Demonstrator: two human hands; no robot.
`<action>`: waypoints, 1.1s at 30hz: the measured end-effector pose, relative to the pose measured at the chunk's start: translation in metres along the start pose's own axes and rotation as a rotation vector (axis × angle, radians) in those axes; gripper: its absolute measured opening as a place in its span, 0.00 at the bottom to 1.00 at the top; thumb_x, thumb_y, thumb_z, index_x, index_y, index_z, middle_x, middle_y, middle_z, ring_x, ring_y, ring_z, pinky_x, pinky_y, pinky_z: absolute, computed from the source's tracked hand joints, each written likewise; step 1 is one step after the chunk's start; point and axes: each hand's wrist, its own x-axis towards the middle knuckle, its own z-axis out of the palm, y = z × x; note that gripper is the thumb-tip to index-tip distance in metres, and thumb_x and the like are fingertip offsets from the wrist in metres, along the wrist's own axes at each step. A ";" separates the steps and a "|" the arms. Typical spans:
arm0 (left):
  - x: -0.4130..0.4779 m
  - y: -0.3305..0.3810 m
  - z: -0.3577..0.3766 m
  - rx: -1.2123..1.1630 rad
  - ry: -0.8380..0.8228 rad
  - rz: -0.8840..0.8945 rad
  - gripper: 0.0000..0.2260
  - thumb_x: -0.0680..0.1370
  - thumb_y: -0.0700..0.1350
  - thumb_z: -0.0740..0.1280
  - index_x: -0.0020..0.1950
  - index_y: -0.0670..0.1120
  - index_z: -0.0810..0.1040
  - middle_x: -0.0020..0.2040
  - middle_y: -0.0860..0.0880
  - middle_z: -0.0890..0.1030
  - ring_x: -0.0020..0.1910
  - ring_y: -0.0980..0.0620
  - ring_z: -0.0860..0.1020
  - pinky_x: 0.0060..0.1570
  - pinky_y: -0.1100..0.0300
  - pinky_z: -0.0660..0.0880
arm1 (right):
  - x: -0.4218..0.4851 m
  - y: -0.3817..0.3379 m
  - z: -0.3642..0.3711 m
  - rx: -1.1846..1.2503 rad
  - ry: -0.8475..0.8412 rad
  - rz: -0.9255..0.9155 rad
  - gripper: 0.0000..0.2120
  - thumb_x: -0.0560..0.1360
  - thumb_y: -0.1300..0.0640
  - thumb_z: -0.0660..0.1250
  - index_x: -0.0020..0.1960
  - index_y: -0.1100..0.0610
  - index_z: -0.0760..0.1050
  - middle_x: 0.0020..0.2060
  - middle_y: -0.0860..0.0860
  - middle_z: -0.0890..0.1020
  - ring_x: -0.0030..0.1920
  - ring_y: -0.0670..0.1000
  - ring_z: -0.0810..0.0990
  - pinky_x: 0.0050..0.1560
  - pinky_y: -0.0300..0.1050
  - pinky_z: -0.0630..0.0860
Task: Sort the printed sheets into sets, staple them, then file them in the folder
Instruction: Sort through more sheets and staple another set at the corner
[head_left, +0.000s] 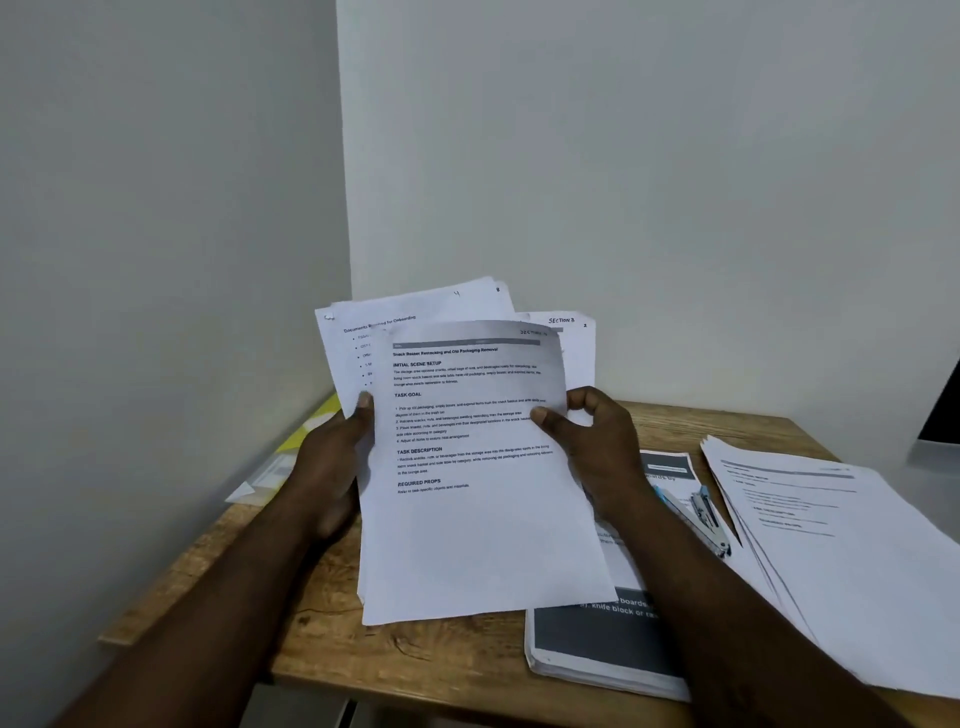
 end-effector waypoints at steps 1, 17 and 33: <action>0.000 0.000 0.003 0.001 -0.014 -0.016 0.19 0.85 0.58 0.63 0.68 0.48 0.80 0.62 0.47 0.86 0.62 0.45 0.84 0.61 0.47 0.79 | -0.001 -0.001 0.001 -0.001 0.033 0.002 0.16 0.65 0.46 0.85 0.42 0.49 0.79 0.45 0.47 0.87 0.47 0.56 0.86 0.50 0.50 0.85; 0.001 -0.002 0.001 0.057 0.036 0.046 0.15 0.84 0.47 0.68 0.68 0.42 0.79 0.61 0.41 0.86 0.59 0.38 0.85 0.63 0.36 0.78 | -0.006 -0.002 0.015 -0.066 -0.011 0.004 0.17 0.68 0.43 0.82 0.52 0.47 0.81 0.52 0.42 0.85 0.57 0.47 0.83 0.59 0.49 0.82; 0.007 -0.007 -0.005 0.073 0.015 0.043 0.14 0.80 0.37 0.71 0.65 0.41 0.81 0.60 0.43 0.86 0.56 0.44 0.86 0.54 0.49 0.81 | -0.008 0.000 0.018 -0.075 0.020 -0.028 0.15 0.71 0.42 0.81 0.40 0.49 0.78 0.43 0.40 0.84 0.49 0.47 0.81 0.50 0.44 0.75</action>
